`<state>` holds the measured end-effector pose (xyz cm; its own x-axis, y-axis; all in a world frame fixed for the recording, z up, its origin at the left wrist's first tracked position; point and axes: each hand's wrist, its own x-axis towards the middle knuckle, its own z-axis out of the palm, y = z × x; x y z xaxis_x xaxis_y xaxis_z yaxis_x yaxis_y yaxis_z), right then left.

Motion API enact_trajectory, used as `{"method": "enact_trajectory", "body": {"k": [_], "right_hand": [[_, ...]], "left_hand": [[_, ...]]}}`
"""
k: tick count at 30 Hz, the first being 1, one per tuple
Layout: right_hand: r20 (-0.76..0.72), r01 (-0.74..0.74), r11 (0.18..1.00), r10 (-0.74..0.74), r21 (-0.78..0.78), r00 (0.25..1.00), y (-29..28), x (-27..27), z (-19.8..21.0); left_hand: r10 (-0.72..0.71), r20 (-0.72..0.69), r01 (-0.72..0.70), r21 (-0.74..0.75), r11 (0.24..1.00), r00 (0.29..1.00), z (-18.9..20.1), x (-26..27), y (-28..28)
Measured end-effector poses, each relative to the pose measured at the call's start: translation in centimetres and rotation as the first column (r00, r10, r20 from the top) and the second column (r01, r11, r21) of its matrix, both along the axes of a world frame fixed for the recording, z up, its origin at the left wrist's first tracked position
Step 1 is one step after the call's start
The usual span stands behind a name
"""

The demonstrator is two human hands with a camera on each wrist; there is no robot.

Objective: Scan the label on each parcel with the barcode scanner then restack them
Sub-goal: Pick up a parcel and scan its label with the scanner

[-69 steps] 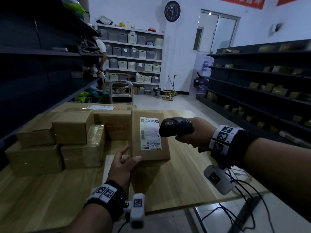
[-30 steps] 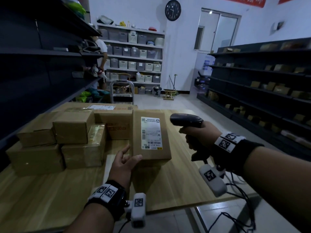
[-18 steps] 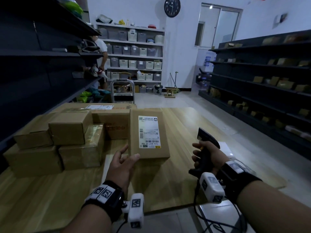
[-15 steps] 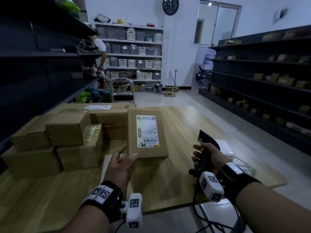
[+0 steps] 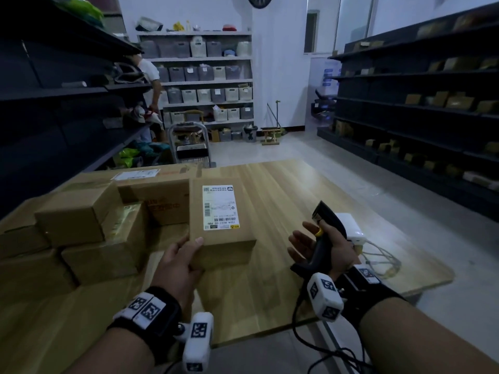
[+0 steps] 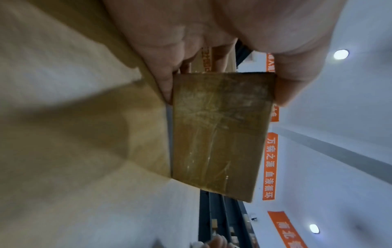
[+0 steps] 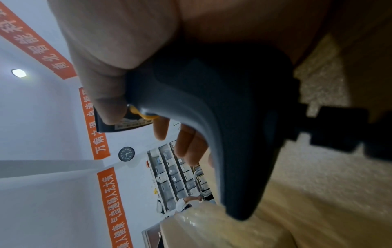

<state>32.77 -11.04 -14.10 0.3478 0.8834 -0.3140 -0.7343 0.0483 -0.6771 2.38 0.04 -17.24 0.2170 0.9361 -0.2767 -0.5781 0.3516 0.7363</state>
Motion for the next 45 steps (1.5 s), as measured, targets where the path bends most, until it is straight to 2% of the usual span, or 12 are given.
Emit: {"method": "enact_trajectory", "body": {"k": [1, 2, 3, 4, 7, 13, 16, 20, 26, 36, 41, 45], "right_hand": [[-0.011, 0.000, 1.000, 0.000, -0.004, 1.000, 0.0, 0.1, 0.0], [-0.022, -0.002, 1.000, 0.002, -0.008, 1.000, 0.0, 0.1, 0.0], [-0.034, 0.000, 1.000, 0.000, -0.012, 0.999, 0.0, 0.2, 0.0], [-0.047, 0.005, 1.000, -0.005, -0.014, 0.999, 0.0, 0.2, 0.0], [-0.082, 0.011, 1.000, -0.012, -0.019, 0.997, 0.1, 0.3, 0.0], [-0.117, -0.014, 1.000, 0.013, -0.007, 0.993, 0.2, 0.7, -0.3], [-0.122, -0.016, 1.000, 0.015, -0.005, 0.992, 0.4, 0.9, -0.5], [-0.105, -0.012, 1.000, 0.012, 0.001, 0.994, 0.6, 1.0, -0.9], [-0.093, -0.014, 1.000, 0.015, 0.012, 0.996, 0.7, 1.0, -1.1], [-0.084, -0.015, 0.999, 0.018, 0.035, 0.996, 0.8, 1.0, -1.2], [-0.084, -0.019, 0.999, 0.023, 0.049, 0.996, 0.7, 1.0, -1.2], [-0.068, -0.021, 0.999, 0.024, 0.047, 0.997, 0.8, 1.1, -1.4]], "left_hand": [[-0.004, 0.059, 0.006, -0.038, 0.999, 0.998, 0.0, 0.8, 0.5], [-0.002, 0.035, 0.003, -0.029, 1.000, 0.999, 0.2, 1.8, 0.6], [0.028, -0.157, -0.012, 0.103, 0.995, 0.987, 0.2, 3.2, 0.5], [0.015, -0.206, 0.015, 0.141, 0.990, 0.978, 0.8, 4.5, 0.4], [-0.080, -0.281, 0.117, 0.119, 0.986, 0.956, 1.9, 8.0, 1.5], [-0.100, -0.395, 0.129, 0.048, 0.990, 0.913, 3.3, 13.4, 3.8], [-0.128, -0.398, 0.143, 0.009, 0.990, 0.908, 3.3, 15.1, 5.4], [-0.112, -0.454, 0.152, 0.051, 0.987, 0.884, 4.5, 17.4, 5.7], [-0.115, -0.612, 0.183, 0.050, 0.982, 0.783, 4.9, 17.9, 6.8], [-0.088, -0.682, 0.259, 0.152, 0.954, 0.726, 3.8, 17.0, 8.2], [-0.128, -0.712, 0.304, 0.125, 0.944, 0.690, 4.0, 16.3, 8.5], [-0.036, -0.747, 0.282, 0.205, 0.937, 0.664, 4.9, 15.2, 7.3]]}}
